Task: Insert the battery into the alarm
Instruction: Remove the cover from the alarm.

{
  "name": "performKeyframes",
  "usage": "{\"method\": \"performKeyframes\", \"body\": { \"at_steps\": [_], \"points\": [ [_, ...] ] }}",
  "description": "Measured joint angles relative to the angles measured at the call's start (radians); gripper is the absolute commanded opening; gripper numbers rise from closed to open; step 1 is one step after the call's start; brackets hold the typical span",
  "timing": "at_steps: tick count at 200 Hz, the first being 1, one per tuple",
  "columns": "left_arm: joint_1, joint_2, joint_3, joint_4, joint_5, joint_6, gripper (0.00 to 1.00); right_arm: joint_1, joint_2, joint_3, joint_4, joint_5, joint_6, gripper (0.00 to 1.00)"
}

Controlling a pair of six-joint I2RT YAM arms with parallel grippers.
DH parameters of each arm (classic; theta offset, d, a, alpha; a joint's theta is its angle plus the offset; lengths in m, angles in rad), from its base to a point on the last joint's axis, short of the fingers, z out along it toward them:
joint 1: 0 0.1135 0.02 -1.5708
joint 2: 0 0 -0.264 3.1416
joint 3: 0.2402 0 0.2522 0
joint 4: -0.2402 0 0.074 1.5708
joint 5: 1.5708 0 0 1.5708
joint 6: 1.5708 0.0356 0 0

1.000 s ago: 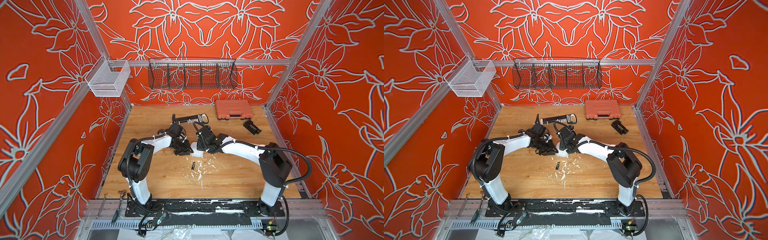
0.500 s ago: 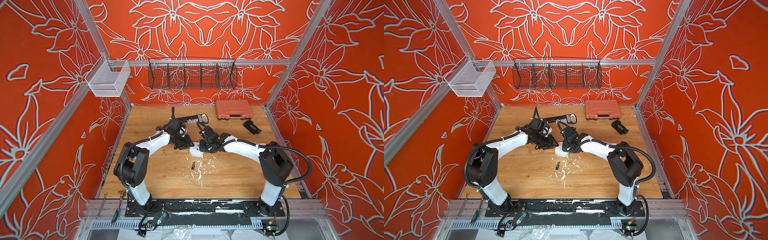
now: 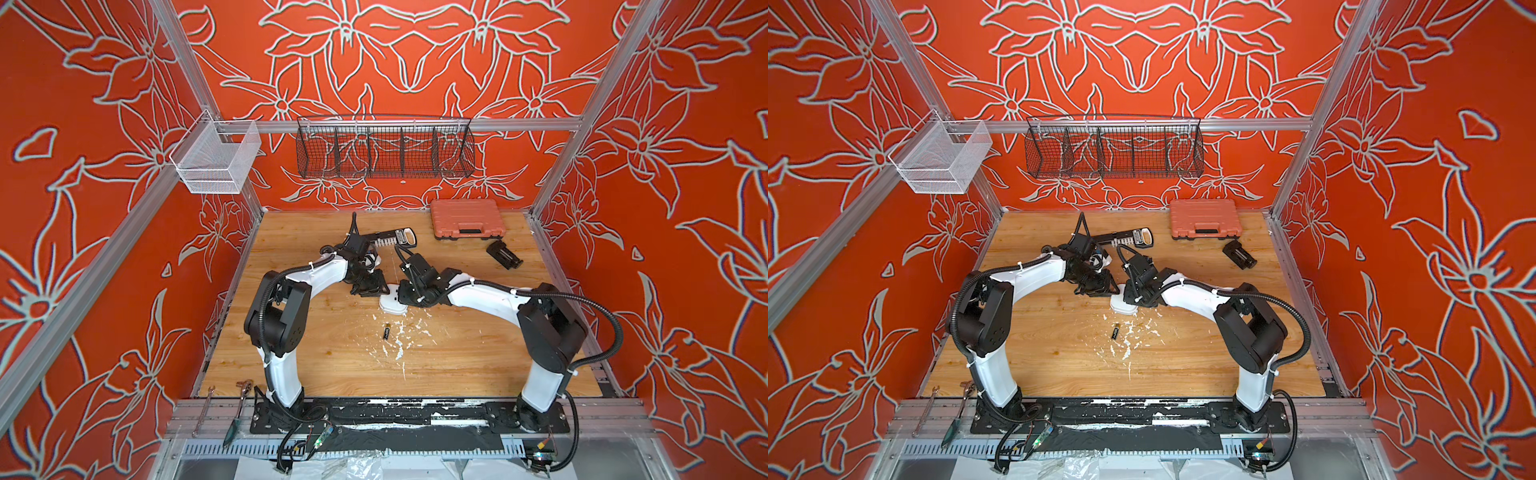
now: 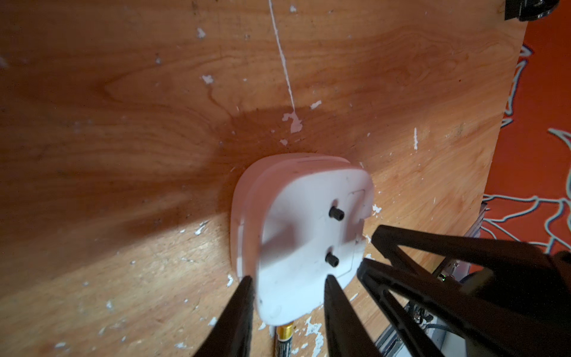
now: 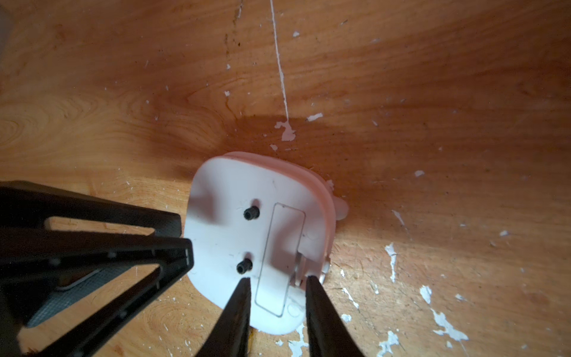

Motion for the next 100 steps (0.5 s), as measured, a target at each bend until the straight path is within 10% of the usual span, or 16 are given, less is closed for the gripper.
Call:
{"method": "performKeyframes", "body": {
  "at_steps": [100],
  "points": [
    [0.004, 0.003, -0.064, 0.006, 0.002, 0.007, 0.35, 0.000, 0.000, -0.003, 0.010, 0.005, 0.005, 0.29]
  ]
}}
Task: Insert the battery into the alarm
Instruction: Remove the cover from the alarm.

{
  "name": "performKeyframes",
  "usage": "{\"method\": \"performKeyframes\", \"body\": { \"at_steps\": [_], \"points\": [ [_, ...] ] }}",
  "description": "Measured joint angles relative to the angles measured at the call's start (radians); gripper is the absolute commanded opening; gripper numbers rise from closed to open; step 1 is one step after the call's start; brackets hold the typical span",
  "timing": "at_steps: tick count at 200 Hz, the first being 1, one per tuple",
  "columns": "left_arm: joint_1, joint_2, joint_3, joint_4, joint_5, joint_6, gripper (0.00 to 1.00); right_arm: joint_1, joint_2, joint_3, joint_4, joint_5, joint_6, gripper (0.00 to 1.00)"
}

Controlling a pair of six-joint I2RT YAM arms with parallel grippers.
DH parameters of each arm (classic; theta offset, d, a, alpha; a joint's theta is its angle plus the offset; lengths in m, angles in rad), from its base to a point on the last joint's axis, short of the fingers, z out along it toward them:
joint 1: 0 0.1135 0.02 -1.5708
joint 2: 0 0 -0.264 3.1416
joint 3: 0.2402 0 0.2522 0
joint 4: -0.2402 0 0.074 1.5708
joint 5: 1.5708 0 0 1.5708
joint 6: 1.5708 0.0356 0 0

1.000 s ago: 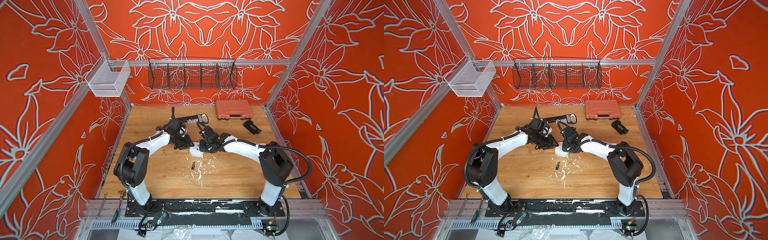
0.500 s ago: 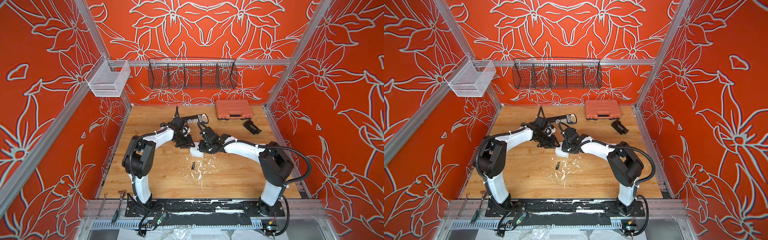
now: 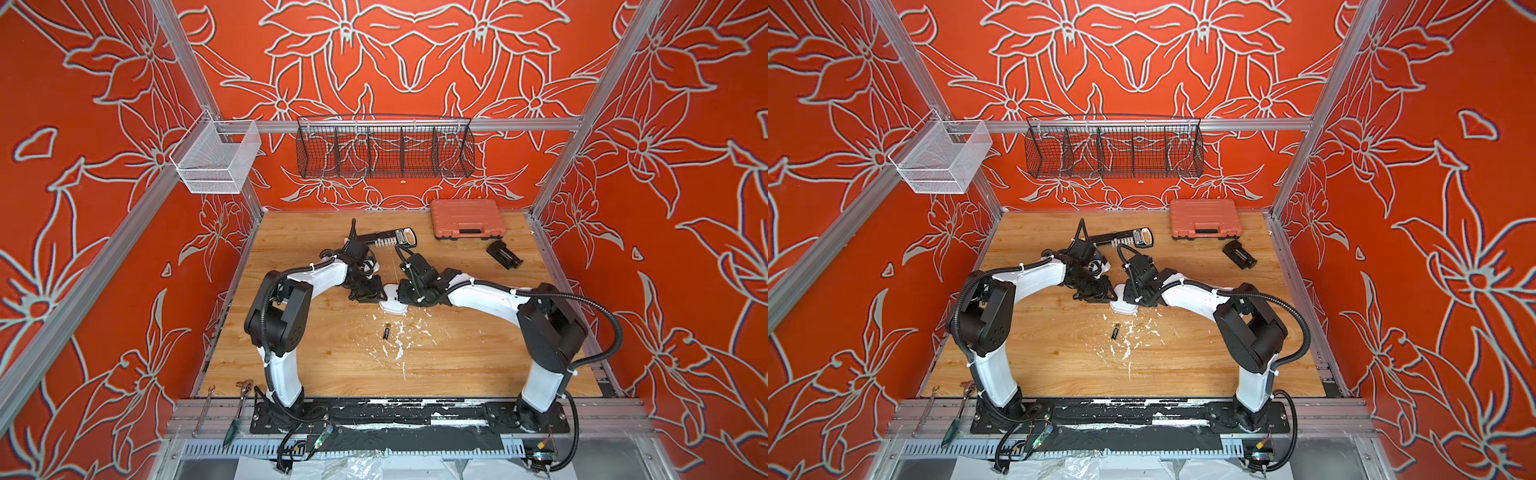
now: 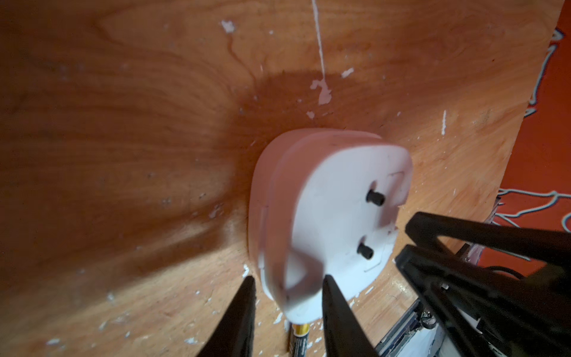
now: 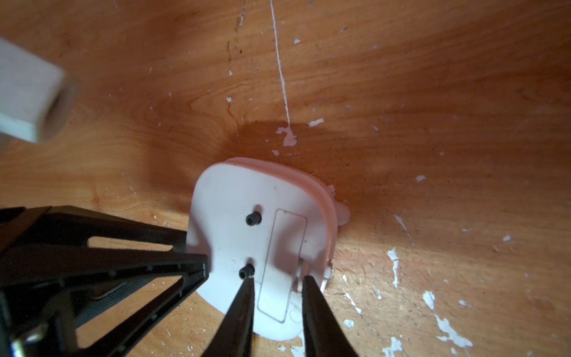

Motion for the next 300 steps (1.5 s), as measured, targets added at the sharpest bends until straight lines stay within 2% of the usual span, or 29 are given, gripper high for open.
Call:
{"method": "performKeyframes", "body": {
  "at_steps": [230, 300],
  "points": [
    [0.006, 0.003, -0.019, 0.044, 0.033, -0.011, 0.32, 0.011, 0.036, 0.014, 0.003, 0.012, 0.025, 0.29],
    [0.020, 0.010, -0.019, 0.027, 0.043, -0.014, 0.31, -0.003, 0.037, -0.023, 0.091, 0.000, 0.060, 0.13]
  ]
}}
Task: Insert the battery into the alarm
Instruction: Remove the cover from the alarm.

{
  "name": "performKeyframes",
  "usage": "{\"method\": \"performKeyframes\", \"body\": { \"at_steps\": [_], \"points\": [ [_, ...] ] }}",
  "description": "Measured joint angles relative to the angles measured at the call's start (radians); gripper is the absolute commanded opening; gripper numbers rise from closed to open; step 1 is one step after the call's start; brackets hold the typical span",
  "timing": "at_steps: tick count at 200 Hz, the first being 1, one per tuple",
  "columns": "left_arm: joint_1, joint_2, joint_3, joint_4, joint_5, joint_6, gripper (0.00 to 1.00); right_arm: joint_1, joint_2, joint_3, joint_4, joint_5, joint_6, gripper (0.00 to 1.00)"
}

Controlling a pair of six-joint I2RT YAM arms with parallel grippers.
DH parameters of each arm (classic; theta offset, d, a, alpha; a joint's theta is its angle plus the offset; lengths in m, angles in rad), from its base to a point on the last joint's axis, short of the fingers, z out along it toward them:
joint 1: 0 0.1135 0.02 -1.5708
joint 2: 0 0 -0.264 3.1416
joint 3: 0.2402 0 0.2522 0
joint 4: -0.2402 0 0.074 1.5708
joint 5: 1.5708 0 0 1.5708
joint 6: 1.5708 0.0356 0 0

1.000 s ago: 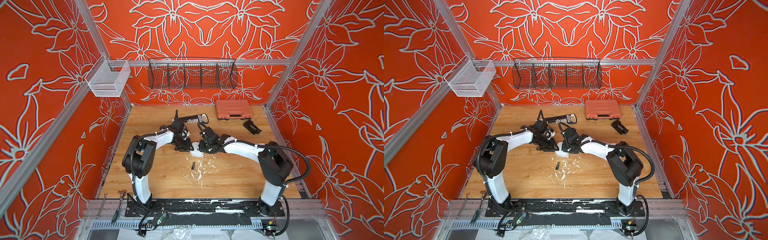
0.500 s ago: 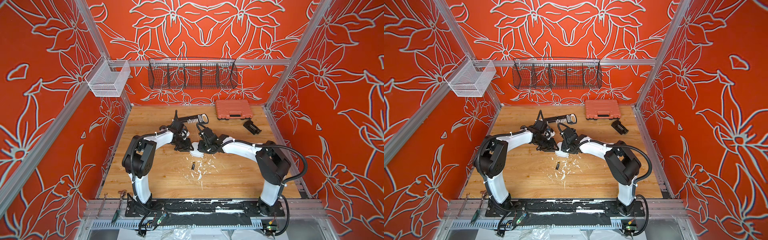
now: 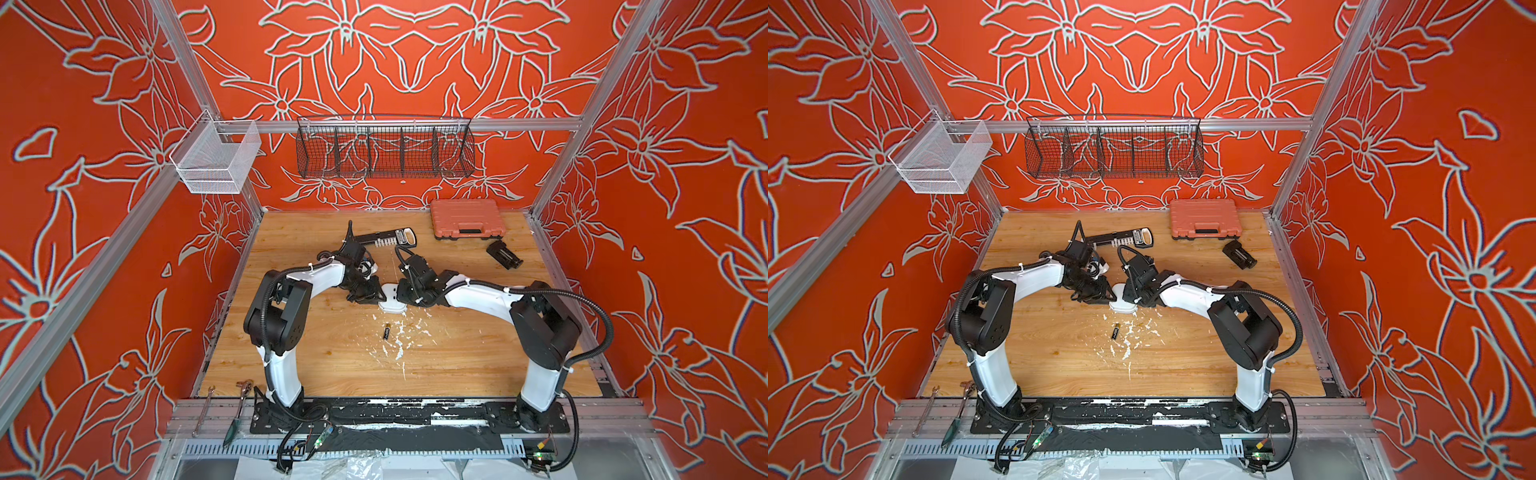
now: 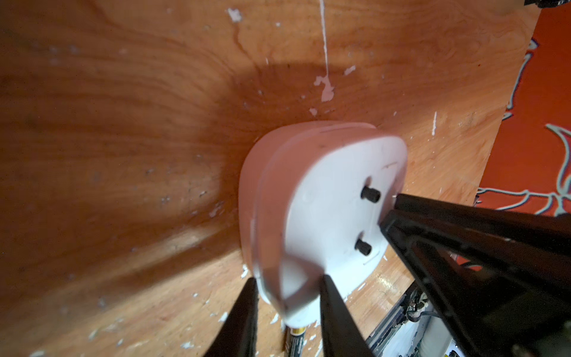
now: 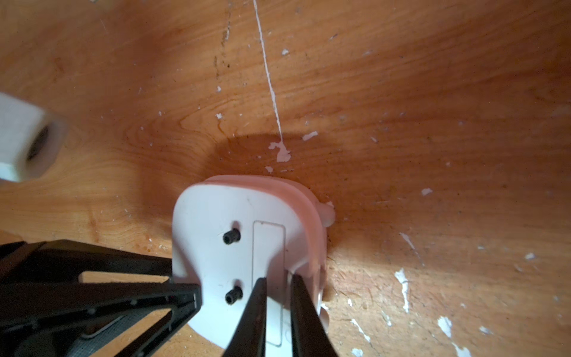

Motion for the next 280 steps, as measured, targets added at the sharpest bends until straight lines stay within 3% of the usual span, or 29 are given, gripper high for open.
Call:
{"method": "performKeyframes", "body": {
  "at_steps": [50, 280],
  "points": [
    [0.006, 0.003, 0.000, -0.010, 0.007, -0.005, 0.30, -0.016, -0.009, -0.038, 0.076, -0.018, 0.023, 0.00],
    [0.006, 0.011, 0.016, -0.031, 0.003, -0.022, 0.29, -0.020, -0.009, -0.030, 0.065, -0.032, 0.031, 0.00]
  ]
}}
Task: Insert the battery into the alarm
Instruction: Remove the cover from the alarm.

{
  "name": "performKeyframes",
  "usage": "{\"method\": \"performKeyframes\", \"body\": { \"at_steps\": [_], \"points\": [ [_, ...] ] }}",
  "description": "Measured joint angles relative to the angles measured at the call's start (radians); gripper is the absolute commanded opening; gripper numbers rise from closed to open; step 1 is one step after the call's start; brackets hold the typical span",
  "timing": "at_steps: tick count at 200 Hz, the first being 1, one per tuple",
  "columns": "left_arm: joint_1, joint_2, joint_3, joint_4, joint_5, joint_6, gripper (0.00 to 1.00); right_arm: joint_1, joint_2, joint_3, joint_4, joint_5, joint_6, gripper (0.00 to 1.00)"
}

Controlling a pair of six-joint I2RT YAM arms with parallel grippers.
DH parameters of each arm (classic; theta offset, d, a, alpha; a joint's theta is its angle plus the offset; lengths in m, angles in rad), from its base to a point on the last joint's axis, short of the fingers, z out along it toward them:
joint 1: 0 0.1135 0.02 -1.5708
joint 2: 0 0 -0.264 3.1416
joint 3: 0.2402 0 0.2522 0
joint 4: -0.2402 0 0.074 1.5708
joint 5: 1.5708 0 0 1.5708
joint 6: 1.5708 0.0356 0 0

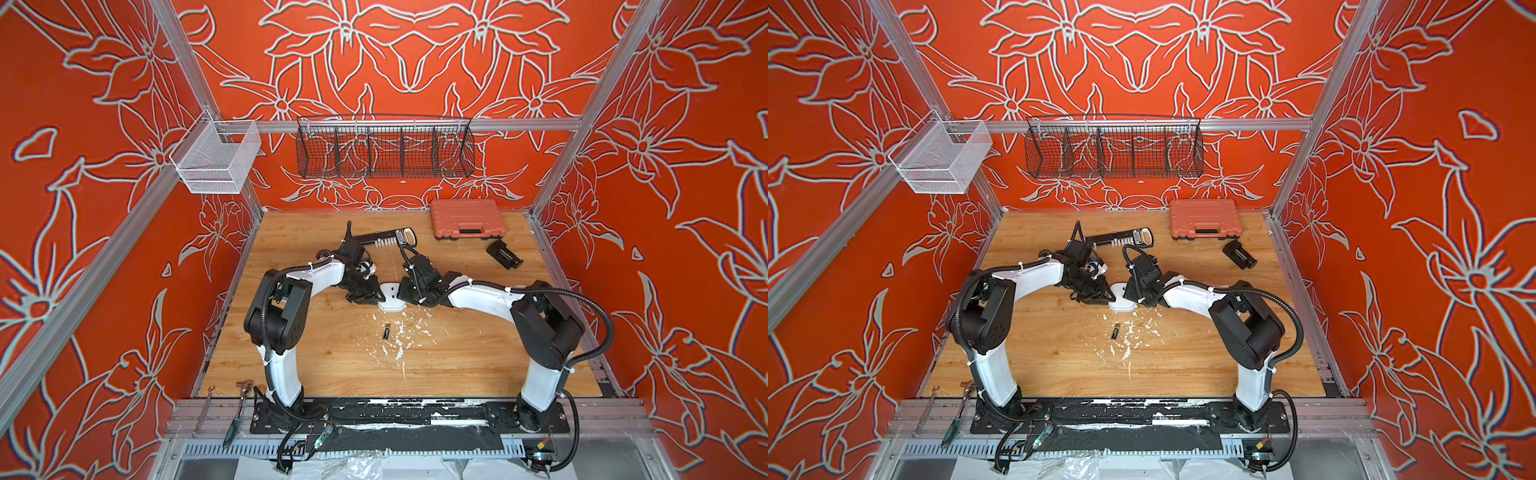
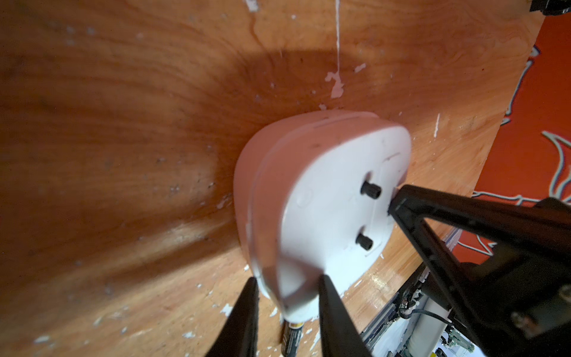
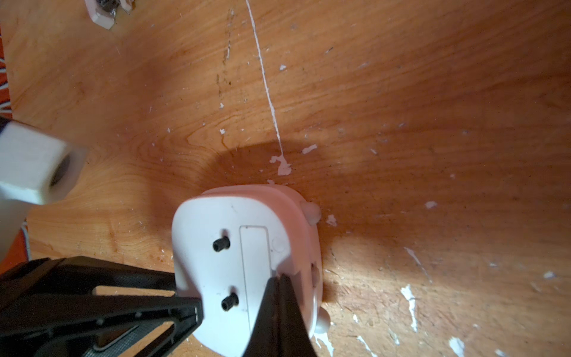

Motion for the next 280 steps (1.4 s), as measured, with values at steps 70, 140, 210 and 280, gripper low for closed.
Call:
{"method": "performKeyframes", "body": {
  "at_steps": [70, 140, 210, 280],
  "points": [
    [-0.002, 0.001, 0.006, -0.008, -0.007, 0.001, 0.29, 0.000, -0.012, -0.029, 0.039, -0.004, 0.011, 0.00],
    [-0.004, 0.002, 0.010, -0.014, -0.013, 0.001, 0.29, 0.000, -0.014, -0.036, 0.051, -0.005, 0.014, 0.00],
    [-0.005, 0.002, 0.010, -0.014, -0.014, 0.001, 0.29, -0.020, -0.048, -0.140, 0.206, -0.053, 0.057, 0.00],
    [-0.005, 0.002, 0.011, -0.016, -0.015, 0.002, 0.29, -0.035, -0.061, -0.195, 0.297, -0.096, 0.085, 0.00]
  ]
}}
